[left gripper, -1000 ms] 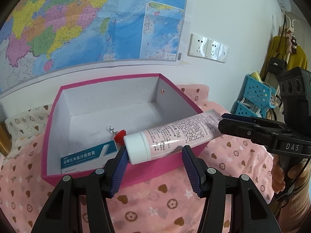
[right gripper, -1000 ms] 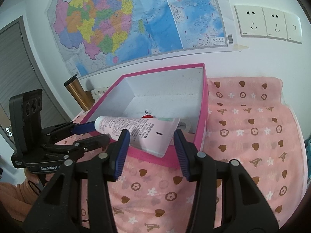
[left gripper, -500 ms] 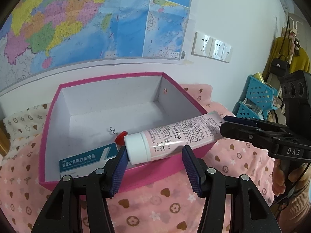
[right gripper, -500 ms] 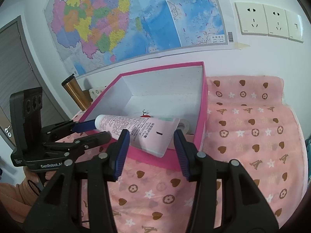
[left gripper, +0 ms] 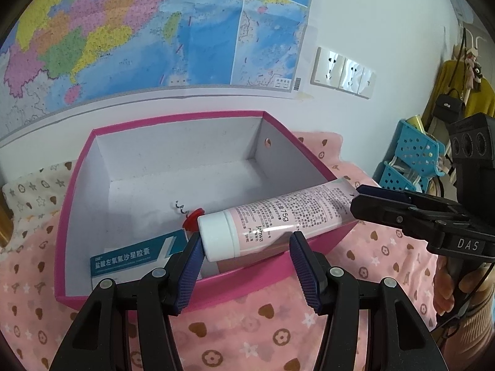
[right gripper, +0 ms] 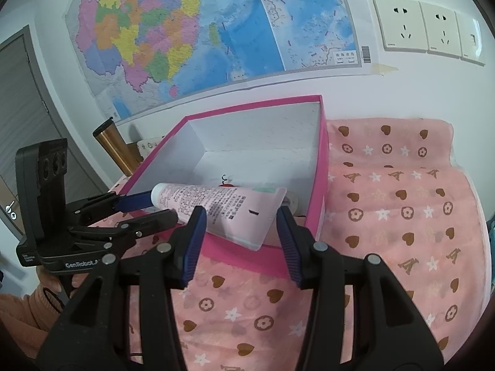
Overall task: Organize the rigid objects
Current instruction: 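Hold the tube over the pink box rim and lower it inside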
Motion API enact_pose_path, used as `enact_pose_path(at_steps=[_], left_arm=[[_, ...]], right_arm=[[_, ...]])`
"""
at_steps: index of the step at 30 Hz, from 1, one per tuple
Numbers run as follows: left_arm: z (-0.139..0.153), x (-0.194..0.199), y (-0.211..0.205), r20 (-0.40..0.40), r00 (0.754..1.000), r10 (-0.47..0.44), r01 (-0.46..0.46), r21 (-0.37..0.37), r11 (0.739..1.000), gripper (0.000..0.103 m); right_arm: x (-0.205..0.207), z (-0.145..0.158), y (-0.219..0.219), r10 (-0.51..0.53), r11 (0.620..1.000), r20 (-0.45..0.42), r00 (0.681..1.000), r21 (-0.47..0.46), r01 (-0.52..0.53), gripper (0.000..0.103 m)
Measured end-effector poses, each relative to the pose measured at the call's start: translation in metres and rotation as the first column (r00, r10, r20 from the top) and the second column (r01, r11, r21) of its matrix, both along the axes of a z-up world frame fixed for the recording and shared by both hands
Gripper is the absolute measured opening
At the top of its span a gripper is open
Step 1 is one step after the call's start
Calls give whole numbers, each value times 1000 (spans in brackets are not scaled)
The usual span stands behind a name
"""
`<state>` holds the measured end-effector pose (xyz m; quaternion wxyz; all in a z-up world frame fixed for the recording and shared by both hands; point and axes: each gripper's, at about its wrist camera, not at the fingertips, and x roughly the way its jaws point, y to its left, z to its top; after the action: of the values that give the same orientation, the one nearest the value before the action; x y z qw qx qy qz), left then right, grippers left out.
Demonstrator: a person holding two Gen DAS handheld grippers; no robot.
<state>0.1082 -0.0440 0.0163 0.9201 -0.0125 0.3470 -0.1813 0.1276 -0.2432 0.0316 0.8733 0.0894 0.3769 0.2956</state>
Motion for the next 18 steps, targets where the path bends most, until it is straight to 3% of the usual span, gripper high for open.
enact_pose_path(at_steps=[18], left_arm=[[-6, 8, -2, -25, 1000, 10, -10, -1, 1000, 57]], right_arm=[[10, -7, 2, -11, 1000, -19, 1000, -11, 11, 50]])
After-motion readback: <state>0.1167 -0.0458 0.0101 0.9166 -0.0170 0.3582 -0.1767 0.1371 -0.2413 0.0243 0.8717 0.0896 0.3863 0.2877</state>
